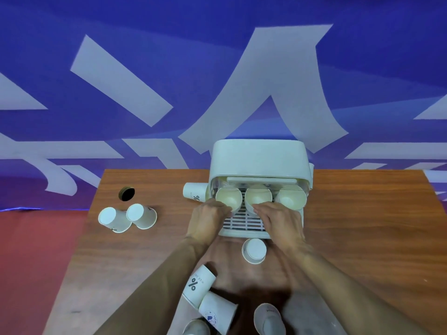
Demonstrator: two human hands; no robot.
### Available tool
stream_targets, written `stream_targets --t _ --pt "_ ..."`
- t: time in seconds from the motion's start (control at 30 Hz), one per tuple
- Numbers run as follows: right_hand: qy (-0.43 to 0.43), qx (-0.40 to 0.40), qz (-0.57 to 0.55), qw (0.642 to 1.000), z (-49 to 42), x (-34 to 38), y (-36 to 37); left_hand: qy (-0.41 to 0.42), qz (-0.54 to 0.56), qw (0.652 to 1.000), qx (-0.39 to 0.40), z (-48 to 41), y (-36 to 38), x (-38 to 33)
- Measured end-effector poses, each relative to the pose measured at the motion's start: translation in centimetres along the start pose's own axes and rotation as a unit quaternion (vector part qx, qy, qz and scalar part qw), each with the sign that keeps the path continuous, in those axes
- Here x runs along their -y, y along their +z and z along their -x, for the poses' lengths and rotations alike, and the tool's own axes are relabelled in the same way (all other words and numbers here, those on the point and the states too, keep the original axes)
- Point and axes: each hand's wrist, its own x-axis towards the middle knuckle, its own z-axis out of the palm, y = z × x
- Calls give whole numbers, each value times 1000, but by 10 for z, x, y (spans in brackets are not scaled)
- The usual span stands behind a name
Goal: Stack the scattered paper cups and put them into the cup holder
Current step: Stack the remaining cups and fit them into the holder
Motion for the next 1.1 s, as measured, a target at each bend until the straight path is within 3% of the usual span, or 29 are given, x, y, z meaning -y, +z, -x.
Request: stream_targets --t 0.23,0.37,0.5,0.6,0.67,0.83,0.97,1.1 --pt "39 48 34 998 -4 6 4 12 17 1000 -6 -2 0 6" --pt "41 -50 -17 998 3 15 -8 -4 63 998 -31 9 2 12" --pt "23 -130 -62 989 22 4 -32 54 60 995 -63 24 -1 23" --pt "117 -197 -175 958 20 -24 -64 72 47 991 -99 33 -8 42" --pt "195 -221 -203 934 9 -53 -91 39 24 994 -99 36 -15 56" --pt "258 -132 -89 953 -23 -124 -130 -32 -44 996 -64 24 -25 97" --pt "258 5 37 965 -50 -153 -117 6 -111 994 -1 5 -13 115" --pt "218 81 89 969 -66 -165 -88 32 -176 982 59 -6 -1 121"
